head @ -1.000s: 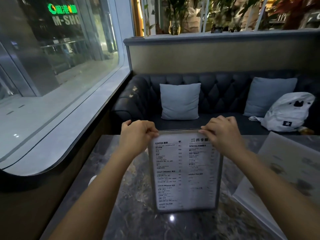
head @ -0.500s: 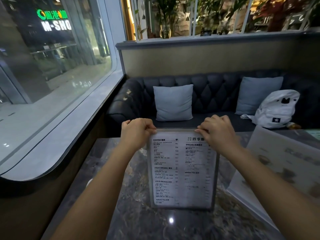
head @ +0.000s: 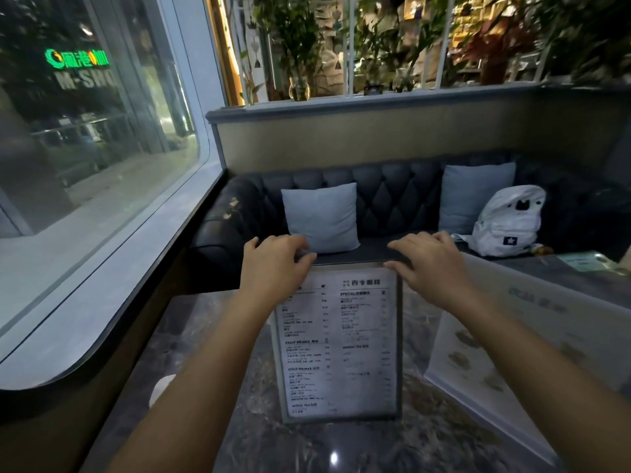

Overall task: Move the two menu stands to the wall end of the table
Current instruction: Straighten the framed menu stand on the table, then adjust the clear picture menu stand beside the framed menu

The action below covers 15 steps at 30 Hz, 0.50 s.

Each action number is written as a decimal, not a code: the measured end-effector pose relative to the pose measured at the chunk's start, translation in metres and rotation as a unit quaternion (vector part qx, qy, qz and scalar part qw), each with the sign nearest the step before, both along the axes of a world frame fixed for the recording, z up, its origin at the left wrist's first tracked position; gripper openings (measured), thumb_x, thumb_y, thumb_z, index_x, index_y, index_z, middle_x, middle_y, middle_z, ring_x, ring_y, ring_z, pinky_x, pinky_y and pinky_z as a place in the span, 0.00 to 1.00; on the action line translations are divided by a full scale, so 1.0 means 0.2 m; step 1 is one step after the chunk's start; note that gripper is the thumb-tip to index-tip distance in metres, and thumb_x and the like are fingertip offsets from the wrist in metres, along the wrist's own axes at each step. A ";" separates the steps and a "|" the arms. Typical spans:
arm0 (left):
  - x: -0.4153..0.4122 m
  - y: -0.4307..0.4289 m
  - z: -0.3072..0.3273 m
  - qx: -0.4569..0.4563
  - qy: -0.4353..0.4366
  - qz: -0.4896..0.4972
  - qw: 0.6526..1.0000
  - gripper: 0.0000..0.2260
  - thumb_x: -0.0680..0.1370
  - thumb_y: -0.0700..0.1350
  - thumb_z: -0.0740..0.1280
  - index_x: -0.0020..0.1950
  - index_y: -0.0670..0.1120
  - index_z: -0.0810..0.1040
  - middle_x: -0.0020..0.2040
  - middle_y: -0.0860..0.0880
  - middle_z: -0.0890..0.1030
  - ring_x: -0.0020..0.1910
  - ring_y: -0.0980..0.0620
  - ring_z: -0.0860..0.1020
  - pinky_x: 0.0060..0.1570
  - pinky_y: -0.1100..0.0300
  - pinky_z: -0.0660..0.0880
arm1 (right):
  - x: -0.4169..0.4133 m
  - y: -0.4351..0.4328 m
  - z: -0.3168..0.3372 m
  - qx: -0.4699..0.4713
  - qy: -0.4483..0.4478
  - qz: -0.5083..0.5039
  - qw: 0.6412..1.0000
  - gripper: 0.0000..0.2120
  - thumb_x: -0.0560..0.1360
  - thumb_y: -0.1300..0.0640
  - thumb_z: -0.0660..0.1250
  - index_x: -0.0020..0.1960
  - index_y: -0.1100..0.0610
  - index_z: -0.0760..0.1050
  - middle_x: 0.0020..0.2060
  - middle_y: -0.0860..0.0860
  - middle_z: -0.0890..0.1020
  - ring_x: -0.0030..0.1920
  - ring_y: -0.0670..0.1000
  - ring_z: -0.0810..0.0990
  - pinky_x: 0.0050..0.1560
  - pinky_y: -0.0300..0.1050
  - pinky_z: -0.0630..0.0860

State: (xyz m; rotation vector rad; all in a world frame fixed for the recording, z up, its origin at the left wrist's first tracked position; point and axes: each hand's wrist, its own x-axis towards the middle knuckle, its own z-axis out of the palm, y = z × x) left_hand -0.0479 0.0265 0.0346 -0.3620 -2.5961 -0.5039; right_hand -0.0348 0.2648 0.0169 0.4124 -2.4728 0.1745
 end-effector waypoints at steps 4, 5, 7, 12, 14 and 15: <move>0.02 0.19 0.06 0.005 0.013 -0.055 0.998 0.11 0.76 0.53 0.63 0.54 0.49 0.77 0.52 0.49 0.83 0.54 0.48 0.77 0.62 0.48 0.64 | 0.11 0.13 0.06 -0.019 0.003 -0.026 0.999 0.13 0.72 0.54 0.67 0.54 0.60 0.76 0.48 0.57 0.83 0.49 0.58 0.78 0.48 0.51 0.63; 0.03 0.24 0.07 0.006 0.016 -0.071 0.997 0.11 0.76 0.52 0.63 0.54 0.49 0.77 0.51 0.48 0.83 0.53 0.47 0.77 0.61 0.48 0.66 | 0.14 0.17 0.07 -0.021 0.003 -0.033 0.999 0.13 0.72 0.55 0.68 0.53 0.60 0.77 0.48 0.57 0.83 0.49 0.58 0.78 0.48 0.52 0.65; 0.04 0.35 0.09 0.010 0.024 -0.110 0.994 0.11 0.76 0.51 0.64 0.53 0.48 0.78 0.51 0.48 0.83 0.51 0.47 0.78 0.58 0.48 0.70 | 0.22 0.24 0.10 -0.024 0.003 -0.051 0.998 0.11 0.72 0.57 0.68 0.51 0.60 0.78 0.48 0.58 0.83 0.49 0.59 0.79 0.49 0.54 0.66; 0.06 0.59 0.10 0.016 0.019 -0.179 0.984 0.09 0.76 0.51 0.65 0.52 0.48 0.79 0.50 0.47 0.83 0.51 0.46 0.78 0.55 0.51 0.68 | 0.38 0.46 0.10 -0.017 -0.003 -0.120 0.993 0.09 0.71 0.58 0.69 0.49 0.61 0.78 0.46 0.60 0.83 0.48 0.60 0.79 0.48 0.54 0.68; 0.07 0.69 0.09 0.008 0.004 -0.200 0.980 0.10 0.76 0.51 0.64 0.53 0.49 0.78 0.51 0.48 0.83 0.52 0.47 0.77 0.54 0.52 0.67 | 0.44 0.55 0.08 -0.017 -0.013 -0.152 0.988 0.09 0.72 0.58 0.68 0.50 0.61 0.78 0.47 0.60 0.83 0.49 0.60 0.78 0.47 0.53 0.66; 0.07 0.74 0.08 0.003 -0.002 -0.210 0.978 0.09 0.76 0.50 0.64 0.53 0.49 0.78 0.51 0.49 0.83 0.52 0.47 0.77 0.54 0.52 0.67 | 0.47 0.59 0.07 -0.015 -0.016 -0.167 0.986 0.09 0.72 0.58 0.67 0.50 0.61 0.78 0.47 0.59 0.82 0.50 0.60 0.78 0.47 0.53 0.65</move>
